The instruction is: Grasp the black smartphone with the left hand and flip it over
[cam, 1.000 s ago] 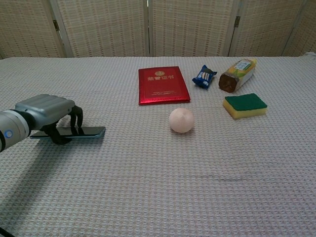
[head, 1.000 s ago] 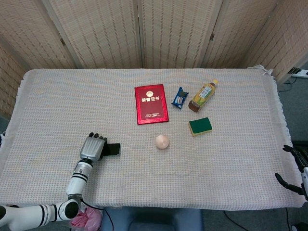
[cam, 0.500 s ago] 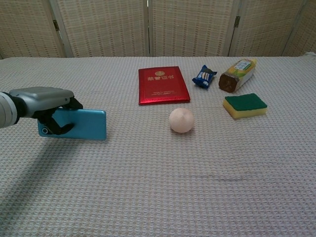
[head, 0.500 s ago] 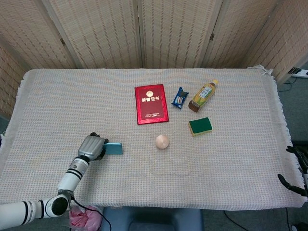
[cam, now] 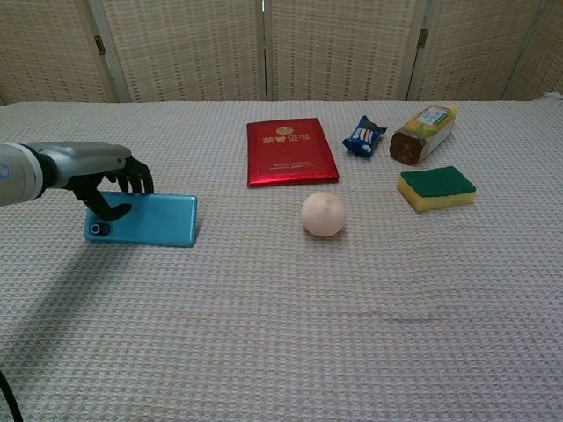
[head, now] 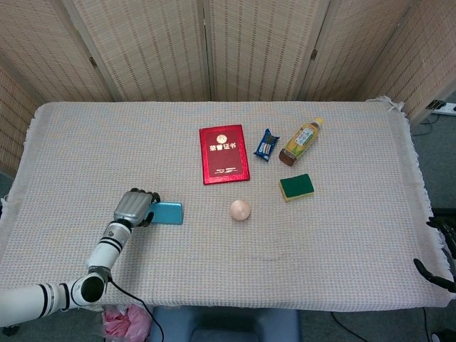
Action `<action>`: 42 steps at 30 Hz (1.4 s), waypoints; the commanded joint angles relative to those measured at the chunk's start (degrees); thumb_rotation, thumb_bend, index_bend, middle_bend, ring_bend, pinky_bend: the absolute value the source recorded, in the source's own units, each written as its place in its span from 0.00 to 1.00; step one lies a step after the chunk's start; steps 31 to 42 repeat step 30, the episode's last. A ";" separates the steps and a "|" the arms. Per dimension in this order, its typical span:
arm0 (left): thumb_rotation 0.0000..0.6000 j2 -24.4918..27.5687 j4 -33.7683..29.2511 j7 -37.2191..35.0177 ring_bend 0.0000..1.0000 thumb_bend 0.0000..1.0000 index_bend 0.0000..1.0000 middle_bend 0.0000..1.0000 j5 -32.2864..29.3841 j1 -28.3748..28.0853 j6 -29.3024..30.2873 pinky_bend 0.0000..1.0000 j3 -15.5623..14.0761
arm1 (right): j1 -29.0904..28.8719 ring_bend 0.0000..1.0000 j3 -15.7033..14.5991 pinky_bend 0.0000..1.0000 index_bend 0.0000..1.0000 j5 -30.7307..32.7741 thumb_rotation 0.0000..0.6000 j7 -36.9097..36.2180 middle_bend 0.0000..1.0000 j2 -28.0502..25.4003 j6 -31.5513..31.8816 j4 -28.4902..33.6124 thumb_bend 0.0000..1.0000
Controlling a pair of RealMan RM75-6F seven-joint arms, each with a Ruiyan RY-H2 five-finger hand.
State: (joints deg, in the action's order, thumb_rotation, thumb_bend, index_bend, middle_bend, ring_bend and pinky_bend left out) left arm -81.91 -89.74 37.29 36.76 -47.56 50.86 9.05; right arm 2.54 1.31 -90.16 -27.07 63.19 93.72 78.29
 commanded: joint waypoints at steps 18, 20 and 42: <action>1.00 9.95 -8.80 -15.29 0.16 0.35 0.19 0.18 26.25 20.26 28.57 0.22 -7.62 | -2.52 0.11 -0.86 0.13 0.14 -3.03 1.00 4.50 0.18 -3.82 -3.23 2.07 0.23; 1.00 10.65 -8.94 -16.39 0.16 0.31 0.19 0.18 28.04 22.67 31.14 0.22 -8.61 | -3.05 0.08 -1.08 0.12 0.12 -3.52 1.00 4.86 0.14 -4.04 -3.92 2.47 0.25; 1.00 11.99 -8.41 -18.10 0.16 0.30 0.19 0.18 36.53 32.86 42.67 0.22 -12.25 | -3.44 0.05 -0.93 0.10 0.10 -2.89 1.00 5.53 0.10 -3.04 -4.27 3.62 0.25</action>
